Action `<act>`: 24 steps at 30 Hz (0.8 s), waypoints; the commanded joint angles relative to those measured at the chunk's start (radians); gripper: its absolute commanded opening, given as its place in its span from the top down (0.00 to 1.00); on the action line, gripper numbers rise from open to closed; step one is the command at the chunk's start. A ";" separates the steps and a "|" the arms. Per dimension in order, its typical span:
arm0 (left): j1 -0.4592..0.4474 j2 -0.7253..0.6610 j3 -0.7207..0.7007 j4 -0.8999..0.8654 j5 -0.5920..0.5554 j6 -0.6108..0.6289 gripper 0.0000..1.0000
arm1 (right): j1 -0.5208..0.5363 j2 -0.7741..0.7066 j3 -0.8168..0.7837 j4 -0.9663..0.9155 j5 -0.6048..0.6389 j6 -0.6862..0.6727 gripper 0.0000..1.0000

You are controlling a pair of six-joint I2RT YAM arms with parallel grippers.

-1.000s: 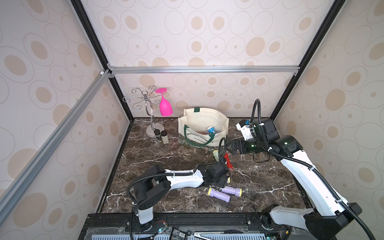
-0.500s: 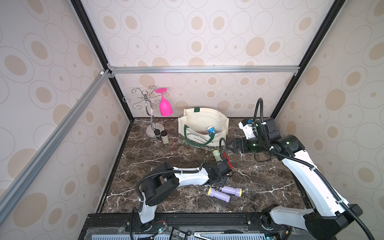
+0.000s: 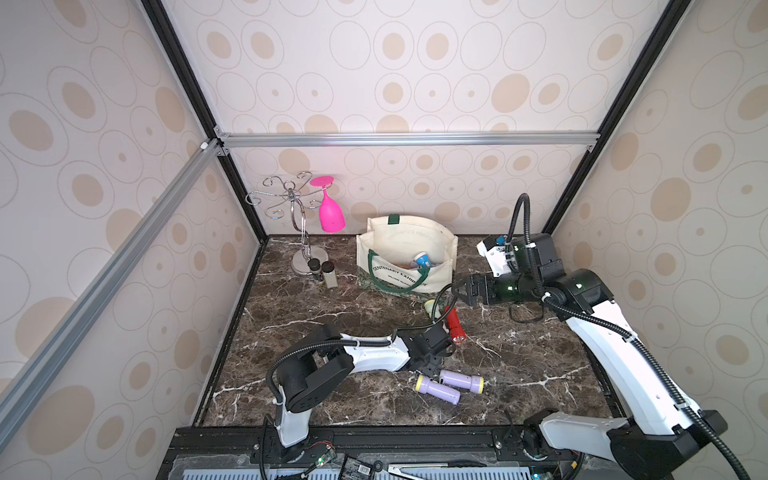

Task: Put the flashlights into the tote bags
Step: Pick up the flashlight from the center of the board.

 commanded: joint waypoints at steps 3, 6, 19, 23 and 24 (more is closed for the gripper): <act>0.028 -0.055 -0.070 0.017 -0.009 -0.060 0.54 | -0.006 -0.020 0.014 -0.015 -0.013 -0.003 0.01; 0.034 -0.080 -0.109 0.046 -0.003 -0.085 0.57 | -0.006 -0.022 0.014 -0.017 -0.011 -0.004 0.00; 0.039 -0.148 -0.198 0.112 0.011 -0.138 0.68 | -0.008 -0.035 0.007 -0.018 -0.009 0.001 0.00; 0.039 -0.160 -0.203 0.113 0.006 -0.151 0.70 | -0.011 -0.031 0.011 -0.017 -0.011 0.000 0.00; 0.040 -0.168 -0.205 0.115 0.001 -0.154 0.72 | -0.011 -0.031 0.014 -0.017 -0.013 0.001 0.00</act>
